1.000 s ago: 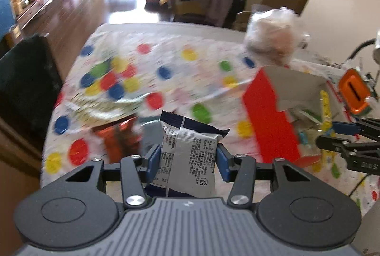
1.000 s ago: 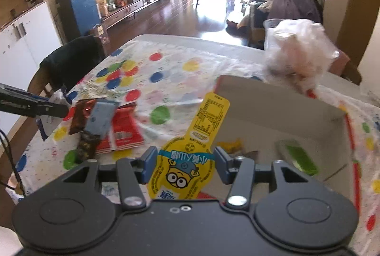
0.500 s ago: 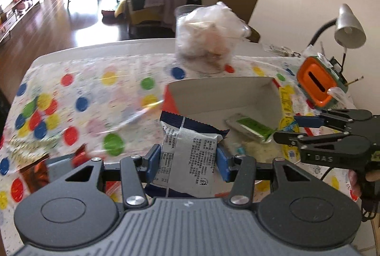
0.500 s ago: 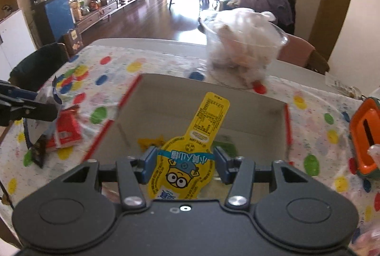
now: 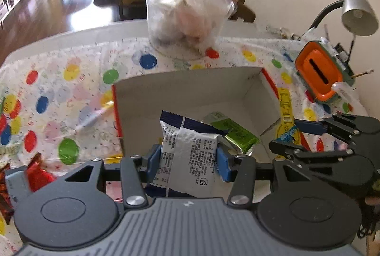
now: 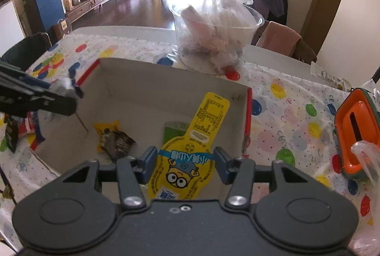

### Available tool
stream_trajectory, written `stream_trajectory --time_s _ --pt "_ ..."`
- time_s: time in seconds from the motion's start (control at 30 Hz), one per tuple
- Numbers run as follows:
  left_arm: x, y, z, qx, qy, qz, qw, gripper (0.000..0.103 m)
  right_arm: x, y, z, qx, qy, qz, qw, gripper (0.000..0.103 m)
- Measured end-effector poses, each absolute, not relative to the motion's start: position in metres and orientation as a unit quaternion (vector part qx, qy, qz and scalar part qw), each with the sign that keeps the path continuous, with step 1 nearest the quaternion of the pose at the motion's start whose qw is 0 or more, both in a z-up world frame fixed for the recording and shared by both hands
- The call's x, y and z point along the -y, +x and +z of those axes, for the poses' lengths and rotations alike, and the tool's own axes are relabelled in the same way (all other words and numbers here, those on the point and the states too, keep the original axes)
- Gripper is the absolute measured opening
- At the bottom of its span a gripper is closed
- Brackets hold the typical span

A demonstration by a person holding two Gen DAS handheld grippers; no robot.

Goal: Organize snacks
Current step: 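Carry the biscuit packet and yogurt pouch over the red box, then open both tools to drop the biscuit packet and pouch into the box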

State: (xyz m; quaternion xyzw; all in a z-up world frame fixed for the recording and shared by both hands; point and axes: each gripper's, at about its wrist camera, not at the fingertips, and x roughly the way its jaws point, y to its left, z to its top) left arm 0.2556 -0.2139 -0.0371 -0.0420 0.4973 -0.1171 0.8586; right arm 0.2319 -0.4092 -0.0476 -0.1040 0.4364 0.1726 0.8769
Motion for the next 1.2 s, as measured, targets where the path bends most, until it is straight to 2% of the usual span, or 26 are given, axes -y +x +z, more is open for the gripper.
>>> stream_trajectory --time_s 0.33,0.87,1.13,1.2 --pt "0.231 0.303 -0.075 -0.549 -0.034 -0.072 0.832 0.048 0.404 0.255 -0.071 -0.469 -0.115 0.200 0.852 0.051" --pt "0.251 0.332 -0.108 -0.619 0.002 -0.053 0.783 0.049 0.388 0.277 -0.094 -0.506 -0.123 0.220 0.825 0.051" --pt "0.253 0.328 -0.109 -0.620 0.006 -0.060 0.782 0.049 0.393 0.279 -0.097 -0.512 -0.109 0.217 0.824 0.051" --pt "0.253 0.327 -0.108 -0.618 0.005 -0.062 0.783 0.053 0.394 0.277 -0.097 -0.512 -0.106 0.215 0.825 0.052"
